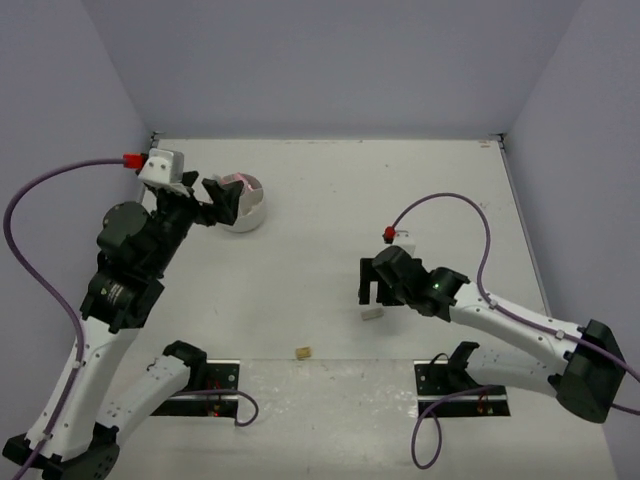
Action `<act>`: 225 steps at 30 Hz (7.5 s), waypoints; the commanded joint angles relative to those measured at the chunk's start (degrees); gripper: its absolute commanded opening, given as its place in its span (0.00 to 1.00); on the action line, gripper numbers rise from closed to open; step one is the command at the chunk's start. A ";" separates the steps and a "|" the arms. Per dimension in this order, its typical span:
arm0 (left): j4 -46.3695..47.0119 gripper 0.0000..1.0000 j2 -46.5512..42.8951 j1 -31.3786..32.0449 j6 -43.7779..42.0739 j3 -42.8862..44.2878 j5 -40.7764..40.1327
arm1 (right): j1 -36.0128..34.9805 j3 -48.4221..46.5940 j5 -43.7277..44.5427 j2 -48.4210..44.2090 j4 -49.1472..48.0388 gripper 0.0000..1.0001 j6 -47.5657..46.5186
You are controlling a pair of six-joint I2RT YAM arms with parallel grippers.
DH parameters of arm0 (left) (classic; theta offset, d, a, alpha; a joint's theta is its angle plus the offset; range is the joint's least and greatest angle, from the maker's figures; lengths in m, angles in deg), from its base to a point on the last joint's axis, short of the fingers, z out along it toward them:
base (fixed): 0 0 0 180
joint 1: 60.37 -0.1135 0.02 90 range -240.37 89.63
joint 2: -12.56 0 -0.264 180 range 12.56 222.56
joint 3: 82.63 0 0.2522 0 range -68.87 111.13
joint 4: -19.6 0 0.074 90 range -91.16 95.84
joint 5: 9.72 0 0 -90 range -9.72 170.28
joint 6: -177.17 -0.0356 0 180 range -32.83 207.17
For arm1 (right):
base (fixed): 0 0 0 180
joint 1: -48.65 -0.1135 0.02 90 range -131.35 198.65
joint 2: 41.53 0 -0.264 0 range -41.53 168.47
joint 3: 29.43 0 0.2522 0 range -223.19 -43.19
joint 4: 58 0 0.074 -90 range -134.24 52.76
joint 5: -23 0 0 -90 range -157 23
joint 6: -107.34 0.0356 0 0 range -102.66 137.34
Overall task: Sort the stationery into containers
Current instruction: Pick up the stationery from the center of the board, then place the stationery in the storage box, then pick up the stationery from the corner of the board.
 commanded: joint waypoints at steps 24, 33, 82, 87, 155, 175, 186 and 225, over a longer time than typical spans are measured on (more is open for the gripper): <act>-1.78 1.00 -8.47 -0.11 2.44 -24.25 11.38 | -5.34 -6.42 -2.57 31.94 -0.51 0.81 1.40; -1.57 1.00 -7.95 -0.11 2.94 -24.63 13.78 | -4.06 -5.02 -2.20 31.65 -0.60 0.64 4.53; 42.49 0.55 12.64 27.37 47.44 -32.36 19.16 | -17.69 -2.21 0.98 -12.15 -17.27 0.00 -15.20; 42.65 0.49 15.38 28.44 46.77 -30.13 18.57 | -17.69 -2.22 0.29 -12.81 -17.54 0.00 -15.37; 24.65 0.37 40.20 -14.97 51.26 -15.49 -20.23 | -17.51 8.74 11.32 -26.90 -7.00 0.99 -3.56; 14.91 1.00 3.91 -14.97 40.80 -21.43 -7.32 | -20.98 -4.76 -11.44 12.46 -17.29 0.90 -7.47; 0.01 1.00 -8.88 -14.88 20.98 -19.74 16.72 | -29.46 -22.25 -11.43 33.38 -4.08 0.68 -20.62; 11.81 1.00 -11.79 -14.84 29.14 -34.25 38.43 | -26.04 -11.35 -6.17 22.17 -18.84 0.00 -36.01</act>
